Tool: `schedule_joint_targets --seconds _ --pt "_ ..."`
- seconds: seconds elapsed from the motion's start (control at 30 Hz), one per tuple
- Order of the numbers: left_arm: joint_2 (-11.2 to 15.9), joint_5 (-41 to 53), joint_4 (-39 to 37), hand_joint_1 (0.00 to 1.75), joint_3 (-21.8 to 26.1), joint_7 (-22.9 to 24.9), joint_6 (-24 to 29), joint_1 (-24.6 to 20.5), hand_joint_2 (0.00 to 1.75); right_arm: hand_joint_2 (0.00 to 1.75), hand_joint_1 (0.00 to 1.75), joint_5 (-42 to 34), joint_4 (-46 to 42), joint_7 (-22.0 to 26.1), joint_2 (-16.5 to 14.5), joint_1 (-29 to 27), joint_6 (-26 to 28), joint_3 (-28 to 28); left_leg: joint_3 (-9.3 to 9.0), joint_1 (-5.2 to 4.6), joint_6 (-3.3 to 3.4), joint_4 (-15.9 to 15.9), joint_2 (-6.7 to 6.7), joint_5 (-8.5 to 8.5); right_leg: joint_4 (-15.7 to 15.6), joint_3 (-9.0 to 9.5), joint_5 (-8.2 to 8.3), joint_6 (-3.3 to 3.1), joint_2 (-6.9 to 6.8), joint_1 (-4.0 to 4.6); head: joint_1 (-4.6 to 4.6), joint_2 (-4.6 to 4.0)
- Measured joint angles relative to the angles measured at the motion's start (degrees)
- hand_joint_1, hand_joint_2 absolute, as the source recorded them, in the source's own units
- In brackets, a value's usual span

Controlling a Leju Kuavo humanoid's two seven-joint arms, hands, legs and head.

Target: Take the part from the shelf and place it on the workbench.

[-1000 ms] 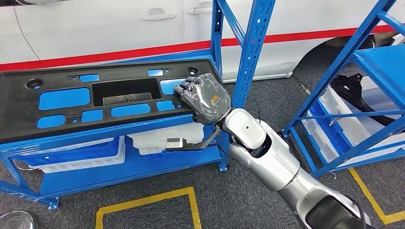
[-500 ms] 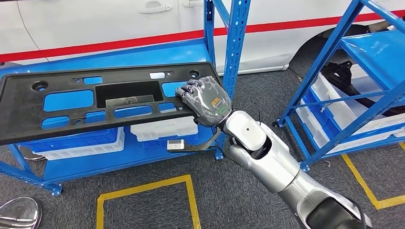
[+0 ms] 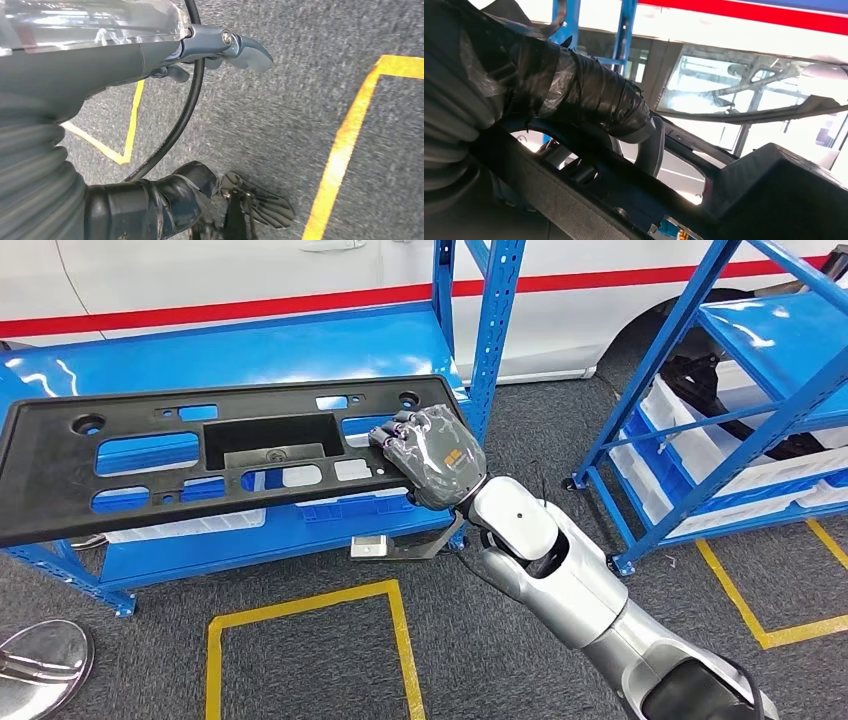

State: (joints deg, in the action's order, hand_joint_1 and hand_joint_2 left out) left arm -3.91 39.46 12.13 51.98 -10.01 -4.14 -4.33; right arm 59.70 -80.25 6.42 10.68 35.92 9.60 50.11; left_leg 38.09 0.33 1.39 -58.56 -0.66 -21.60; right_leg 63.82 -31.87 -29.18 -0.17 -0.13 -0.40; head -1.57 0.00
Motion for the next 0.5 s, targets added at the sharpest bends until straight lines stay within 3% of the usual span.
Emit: schedule_joint_targets --seconds 0.03,0.07,0.13,0.17,0.2,0.27,0.3,0.33,0.4,0.43,0.5 --pt "-0.08 0.04 0.00 0.00 0.00 -0.03 -0.04 0.01 1.75 1.75 1.75 -0.06 -0.09 0.05 -0.01 0.03 -0.01 -0.02 0.26 0.02 -0.31 -0.14 0.00 0.42 -2.74 1.83 -0.64 -0.25 -0.02 0.24 -0.01 0.00" --pt "-0.16 0.09 0.00 0.00 0.00 -0.07 -0.07 0.04 1.75 1.75 1.75 -0.14 -0.17 0.11 -0.01 0.07 -0.02 -0.04 0.39 0.07 -0.69 -0.09 -0.02 0.92 -4.17 2.52 -1.09 -0.44 -0.04 0.45 0.00 0.00" --pt "-0.19 0.14 0.00 0.00 0.00 -0.11 -0.11 0.10 1.75 1.75 1.75 -0.33 -0.27 0.16 -0.01 0.14 -0.04 -0.05 0.53 0.16 -1.41 0.24 0.02 1.60 -4.87 1.96 0.00 -0.90 -0.15 0.39 -0.03 0.00" --pt "-0.22 0.16 0.00 0.00 0.00 -0.11 -0.13 0.12 1.75 1.75 1.75 -0.40 -0.28 0.16 -0.03 0.17 -0.07 -0.05 0.92 0.21 -1.77 -0.20 0.10 0.75 -5.23 1.52 0.71 -1.30 -0.26 0.19 -0.02 0.00" --pt "-0.25 0.17 0.00 0.00 0.00 -0.11 -0.15 0.14 1.75 1.75 1.75 -0.46 -0.30 0.17 -0.05 0.18 -0.09 -0.05 1.55 0.26 -2.13 -1.67 0.19 -1.24 -5.58 0.93 1.53 -1.69 -0.37 -0.04 -0.02 0.00" --pt "-0.26 0.20 0.00 0.00 0.00 -0.11 -0.20 0.13 1.75 1.75 1.75 -0.55 -0.31 0.22 -0.10 0.18 -0.14 -0.05 3.36 0.55 -2.85 -7.93 0.27 -7.19 -5.77 -0.63 3.03 -2.14 -0.47 -0.20 0.01 0.00" --pt "-0.23 0.21 0.00 0.00 0.00 -0.11 -0.22 0.12 1.75 1.75 1.75 -0.57 -0.30 0.25 -0.10 0.15 -0.16 -0.05 4.08 0.68 -3.19 -11.70 0.27 -9.34 -5.70 -1.51 3.73 -2.13 -0.48 -0.22 0.01 0.00" --pt "-0.21 0.21 0.00 0.00 0.00 -0.11 -0.25 0.11 1.75 1.75 1.75 -0.60 -0.29 0.26 -0.10 0.11 -0.17 -0.05 4.30 0.83 -3.48 -14.64 0.27 -10.01 -5.56 -2.47 4.43 -2.03 -0.48 -0.25 0.01 0.00" --pt "-0.19 0.21 0.00 0.00 0.00 -0.11 -0.27 0.09 1.75 1.75 1.75 -0.62 -0.29 0.28 -0.10 0.03 -0.19 -0.05 2.23 1.15 -3.90 -15.42 0.27 -7.75 -5.11 -4.50 5.68 -1.65 -0.50 -0.38 0.01 0.00" --pt "-0.17 0.21 0.01 0.00 0.00 -0.11 -0.26 0.05 1.75 1.75 1.75 -0.66 -0.29 0.28 -0.10 0.00 -0.20 -0.05 -0.30 1.31 -4.00 -12.89 0.27 -6.23 -4.83 -5.48 6.24 -1.39 -0.49 -0.46 0.01 0.00" --pt "-0.14 0.24 0.03 0.00 0.00 -0.14 -0.26 -0.11 1.75 1.75 1.75 -0.73 -0.35 0.29 -0.11 -0.02 -0.20 -0.05 -6.49 1.33 -3.78 -4.70 0.45 -6.42 -4.30 -6.86 7.17 -0.72 -0.52 -0.46 -0.01 0.00"
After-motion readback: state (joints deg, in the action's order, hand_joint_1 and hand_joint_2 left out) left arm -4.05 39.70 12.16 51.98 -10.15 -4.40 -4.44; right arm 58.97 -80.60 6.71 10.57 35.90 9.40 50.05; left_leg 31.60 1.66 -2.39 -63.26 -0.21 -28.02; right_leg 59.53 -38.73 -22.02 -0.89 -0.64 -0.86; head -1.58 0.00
